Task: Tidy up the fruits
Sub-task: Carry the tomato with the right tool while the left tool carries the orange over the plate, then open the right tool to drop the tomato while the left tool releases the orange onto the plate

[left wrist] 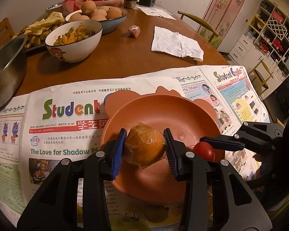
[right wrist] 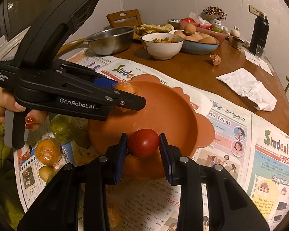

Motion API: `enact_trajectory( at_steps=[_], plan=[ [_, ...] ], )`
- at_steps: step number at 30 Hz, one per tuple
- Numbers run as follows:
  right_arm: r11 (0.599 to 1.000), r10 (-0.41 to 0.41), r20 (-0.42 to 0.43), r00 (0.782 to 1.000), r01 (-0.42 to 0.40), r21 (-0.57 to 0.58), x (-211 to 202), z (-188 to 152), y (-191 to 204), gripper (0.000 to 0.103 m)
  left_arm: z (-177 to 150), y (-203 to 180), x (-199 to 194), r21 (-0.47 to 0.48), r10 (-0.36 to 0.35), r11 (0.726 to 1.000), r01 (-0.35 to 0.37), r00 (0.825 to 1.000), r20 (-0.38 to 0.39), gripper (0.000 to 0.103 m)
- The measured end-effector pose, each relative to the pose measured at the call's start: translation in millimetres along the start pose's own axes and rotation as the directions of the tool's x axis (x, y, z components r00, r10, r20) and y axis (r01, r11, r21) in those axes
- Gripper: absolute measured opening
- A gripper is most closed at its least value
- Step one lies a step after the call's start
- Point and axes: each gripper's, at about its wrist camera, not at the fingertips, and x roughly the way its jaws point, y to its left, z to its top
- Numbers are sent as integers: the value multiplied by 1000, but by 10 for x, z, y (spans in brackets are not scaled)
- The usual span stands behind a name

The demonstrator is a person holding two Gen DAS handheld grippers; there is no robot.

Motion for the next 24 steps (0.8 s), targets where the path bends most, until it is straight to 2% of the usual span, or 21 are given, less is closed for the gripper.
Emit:
enact_trajectory(
  at_steps=[24],
  plan=[
    [1000, 14, -33, 999, -14, 10, 112, 13, -25, 35, 16, -9, 75, 8, -4, 1000, 4, 1000, -8, 32]
  ],
)
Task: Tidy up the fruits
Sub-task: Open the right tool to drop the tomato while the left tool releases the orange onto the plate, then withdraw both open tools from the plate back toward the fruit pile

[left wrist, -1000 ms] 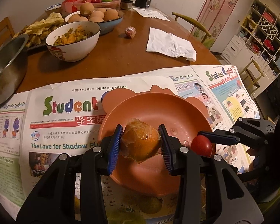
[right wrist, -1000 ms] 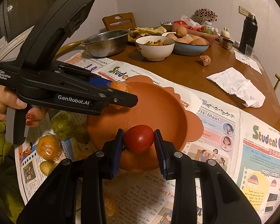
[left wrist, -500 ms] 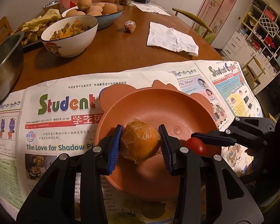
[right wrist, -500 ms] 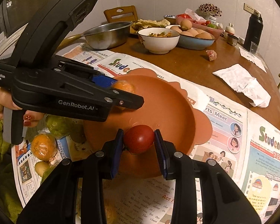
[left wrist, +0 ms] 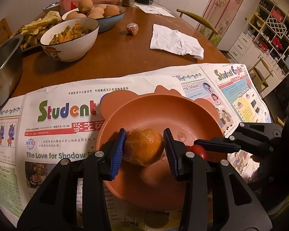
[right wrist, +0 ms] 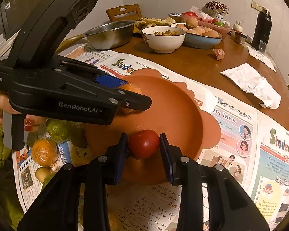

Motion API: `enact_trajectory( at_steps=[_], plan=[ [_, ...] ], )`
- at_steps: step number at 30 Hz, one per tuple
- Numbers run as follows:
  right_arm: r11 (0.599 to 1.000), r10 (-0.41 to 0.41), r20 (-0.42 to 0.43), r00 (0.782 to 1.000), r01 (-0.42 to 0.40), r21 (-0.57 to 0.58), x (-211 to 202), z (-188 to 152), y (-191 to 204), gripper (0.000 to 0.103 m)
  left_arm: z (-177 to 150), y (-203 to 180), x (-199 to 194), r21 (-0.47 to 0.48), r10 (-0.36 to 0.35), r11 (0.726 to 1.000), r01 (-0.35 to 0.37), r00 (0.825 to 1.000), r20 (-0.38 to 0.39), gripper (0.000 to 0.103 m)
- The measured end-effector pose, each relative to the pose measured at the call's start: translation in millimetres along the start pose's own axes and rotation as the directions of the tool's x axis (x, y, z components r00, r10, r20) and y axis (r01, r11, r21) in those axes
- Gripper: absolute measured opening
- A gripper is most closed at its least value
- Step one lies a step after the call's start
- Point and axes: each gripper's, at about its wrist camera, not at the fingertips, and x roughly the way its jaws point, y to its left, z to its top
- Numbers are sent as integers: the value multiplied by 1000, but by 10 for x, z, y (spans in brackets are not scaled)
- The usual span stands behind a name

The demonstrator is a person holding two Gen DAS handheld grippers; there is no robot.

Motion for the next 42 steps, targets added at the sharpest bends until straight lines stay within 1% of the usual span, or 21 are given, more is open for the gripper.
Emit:
enact_trajectory(
  at_steps=[8, 10, 17, 19, 23, 25, 27, 29, 31, 34, 36, 38, 42],
  plan=[
    [1000, -7, 24, 1000, 6, 20, -91, -24, -12, 44, -1, -14, -23, -6, -1, 1000, 1, 1000, 9, 32],
    [1000, -5, 34, 999, 4, 29, -125, -38, -11, 48, 1, -16, -36, -8, 1, 1000, -1, 1000, 12, 33],
    [999, 2, 65, 998, -5, 44, -251, -65, 41, 54, 6, -8, -118, -15, 4, 1000, -4, 999, 32, 35],
    [999, 3, 72, 997, -6, 46, -281, -70, 49, 57, 2, 0, -144, -18, 6, 1000, -5, 999, 37, 39],
    [998, -2, 85, 996, -3, 55, -342, -95, 63, 58, -10, 8, -207, -25, 9, 1000, -7, 999, 50, 40],
    [998, -4, 86, 996, -1, 62, -357, -108, 55, 63, -22, 8, -242, -28, 11, 1000, -9, 998, 57, 45],
    [998, -10, 90, 996, 4, 69, -380, -123, 51, 65, -29, 7, -284, -29, 14, 1000, -12, 998, 67, 47],
    [997, -9, 94, 996, 2, 77, -407, -135, 50, 67, -41, 11, -328, -34, 16, 999, -14, 997, 77, 53],
    [996, -10, 98, 995, 1, 85, -428, -144, 44, 72, -51, 14, -372, -39, 17, 999, -14, 996, 89, 55],
    [996, -17, 105, 994, 7, 92, -473, -156, 35, 74, -81, 34, -453, -50, 24, 999, -18, 994, 111, 64],
    [995, -21, 111, 994, 10, 99, -501, -167, 24, 77, -112, 46, -504, -60, 23, 998, -16, 993, 120, 66],
    [994, -27, 116, 993, 15, 104, -530, -181, 25, 78, -144, 52, -556, -63, 29, 998, -21, 991, 131, 72],
    [994, -30, 128, 991, 16, 107, -583, -199, 32, 82, -216, 75, -675, -74, 36, 997, -25, 987, 153, 79]
  ],
)
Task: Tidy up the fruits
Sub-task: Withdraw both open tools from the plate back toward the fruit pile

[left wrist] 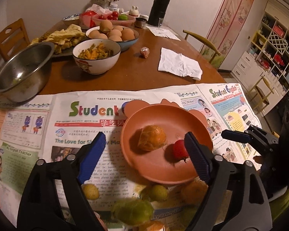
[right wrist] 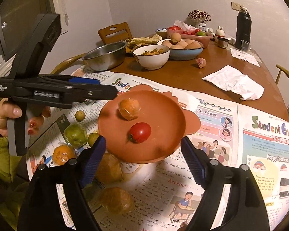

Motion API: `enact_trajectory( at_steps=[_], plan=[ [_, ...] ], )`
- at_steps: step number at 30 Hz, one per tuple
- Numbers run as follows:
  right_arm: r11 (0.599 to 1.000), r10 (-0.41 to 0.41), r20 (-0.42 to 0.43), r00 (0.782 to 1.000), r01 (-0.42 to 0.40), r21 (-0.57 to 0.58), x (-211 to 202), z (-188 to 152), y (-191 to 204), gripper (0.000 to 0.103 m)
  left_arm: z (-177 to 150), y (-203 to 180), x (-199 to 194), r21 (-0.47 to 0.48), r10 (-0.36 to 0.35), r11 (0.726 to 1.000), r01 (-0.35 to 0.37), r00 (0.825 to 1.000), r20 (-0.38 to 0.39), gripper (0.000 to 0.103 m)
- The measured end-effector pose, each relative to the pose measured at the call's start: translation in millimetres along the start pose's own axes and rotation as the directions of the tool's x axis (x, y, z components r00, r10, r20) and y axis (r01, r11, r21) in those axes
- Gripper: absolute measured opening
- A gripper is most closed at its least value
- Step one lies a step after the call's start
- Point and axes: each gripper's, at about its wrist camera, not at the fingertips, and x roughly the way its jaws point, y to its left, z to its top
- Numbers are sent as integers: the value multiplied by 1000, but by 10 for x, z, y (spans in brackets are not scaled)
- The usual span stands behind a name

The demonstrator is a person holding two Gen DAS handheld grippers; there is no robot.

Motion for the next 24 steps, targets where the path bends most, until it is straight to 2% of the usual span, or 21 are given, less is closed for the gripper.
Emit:
enact_trajectory(
  at_steps=[10, 24],
  plan=[
    [1000, 1, 25, 1000, -1, -12, -118, -7, 109, 87, -73, 93, -322, -28, 38, 999, -36, 997, 69, 93],
    [999, 4, 56, 998, -2, -37, -281, -11, 245, 90, -183, 183, -640, -64, 65, 996, -57, 989, 131, 93]
  ],
)
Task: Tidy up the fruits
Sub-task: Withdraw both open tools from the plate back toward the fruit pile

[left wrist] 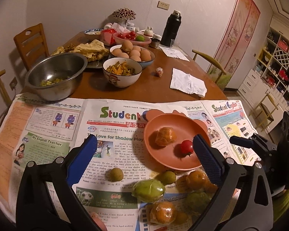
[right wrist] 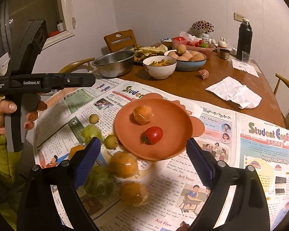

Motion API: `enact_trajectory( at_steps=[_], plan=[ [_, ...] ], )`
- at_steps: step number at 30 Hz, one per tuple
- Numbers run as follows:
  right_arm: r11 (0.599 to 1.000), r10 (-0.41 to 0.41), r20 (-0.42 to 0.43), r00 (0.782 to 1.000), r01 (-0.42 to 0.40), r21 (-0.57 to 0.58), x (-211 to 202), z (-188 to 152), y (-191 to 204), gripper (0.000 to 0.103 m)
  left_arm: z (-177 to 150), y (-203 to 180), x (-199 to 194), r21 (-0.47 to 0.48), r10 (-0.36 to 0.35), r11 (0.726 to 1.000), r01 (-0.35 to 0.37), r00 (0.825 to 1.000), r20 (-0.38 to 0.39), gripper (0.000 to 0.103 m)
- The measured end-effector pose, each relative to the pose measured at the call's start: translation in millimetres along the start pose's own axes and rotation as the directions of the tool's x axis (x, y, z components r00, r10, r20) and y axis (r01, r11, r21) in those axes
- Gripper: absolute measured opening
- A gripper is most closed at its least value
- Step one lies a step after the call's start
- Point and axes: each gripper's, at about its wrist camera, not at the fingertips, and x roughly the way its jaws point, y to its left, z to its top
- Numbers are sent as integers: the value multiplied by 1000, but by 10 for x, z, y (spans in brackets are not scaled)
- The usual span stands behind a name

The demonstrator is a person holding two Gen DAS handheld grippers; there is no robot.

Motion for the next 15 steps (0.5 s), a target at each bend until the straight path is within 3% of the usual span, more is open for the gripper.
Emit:
enact_trajectory(
  at_steps=[15],
  plan=[
    [999, 18, 13, 1000, -18, -28, -153, -58, 189, 90, -162, -38, -111, 17, 31, 999, -31, 1000, 5, 93]
  ],
)
